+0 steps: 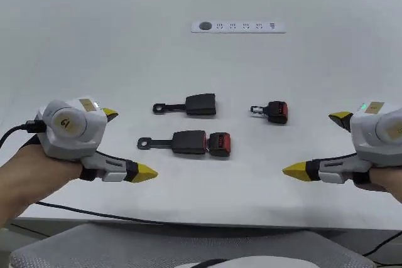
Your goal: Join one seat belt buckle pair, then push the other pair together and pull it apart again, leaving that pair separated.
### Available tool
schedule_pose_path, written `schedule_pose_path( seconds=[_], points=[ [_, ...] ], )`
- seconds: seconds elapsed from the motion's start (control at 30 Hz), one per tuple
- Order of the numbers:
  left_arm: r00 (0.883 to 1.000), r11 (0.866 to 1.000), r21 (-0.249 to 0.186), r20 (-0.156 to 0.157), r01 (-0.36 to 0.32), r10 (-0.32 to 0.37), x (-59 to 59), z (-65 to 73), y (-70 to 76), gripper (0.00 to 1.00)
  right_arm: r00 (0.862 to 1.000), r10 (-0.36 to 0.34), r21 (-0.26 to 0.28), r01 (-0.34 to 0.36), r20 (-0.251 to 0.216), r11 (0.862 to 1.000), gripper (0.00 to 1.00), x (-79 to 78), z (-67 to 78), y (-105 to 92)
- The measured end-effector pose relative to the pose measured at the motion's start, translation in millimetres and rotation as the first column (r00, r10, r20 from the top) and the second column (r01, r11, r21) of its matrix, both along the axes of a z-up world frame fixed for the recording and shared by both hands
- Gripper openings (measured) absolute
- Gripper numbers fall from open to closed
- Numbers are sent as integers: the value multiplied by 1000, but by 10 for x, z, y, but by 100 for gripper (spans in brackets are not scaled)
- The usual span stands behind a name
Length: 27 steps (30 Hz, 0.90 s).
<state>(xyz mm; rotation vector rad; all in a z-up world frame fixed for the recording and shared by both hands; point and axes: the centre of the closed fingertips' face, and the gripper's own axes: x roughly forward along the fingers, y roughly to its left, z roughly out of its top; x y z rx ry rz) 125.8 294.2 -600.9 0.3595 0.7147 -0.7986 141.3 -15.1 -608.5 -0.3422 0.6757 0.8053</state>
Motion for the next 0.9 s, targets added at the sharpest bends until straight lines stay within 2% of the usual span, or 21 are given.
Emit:
schedule_pose_path(
  seconds=[0.07,0.3,0.4,0.63,0.73,0.9],
  points=[
    [1000,1000,-8,9,-7,7,-9,16,-1,100,1000,4,-8,-4,7,1000,100,-20,2,21],
    [998,996,-58,-2,-70,70,-27,47,83,100,1000,-14,16,14,6,1000,100,-84,59,51],
    [996,994,-67,5,-85,86,-20,54,112,100,1000,-21,21,21,4,1000,100,-101,69,44],
    [995,991,-87,-7,-104,104,-63,48,111,100,999,-32,31,32,-13,999,100,-145,29,39],
    [994,990,-90,-9,-105,105,-85,39,121,100,999,-45,8,45,4,999,100,-137,27,11],
    [993,988,-105,-4,-117,117,-62,45,131,100,999,-45,17,46,-13,999,100,-158,-2,32]
  ],
)
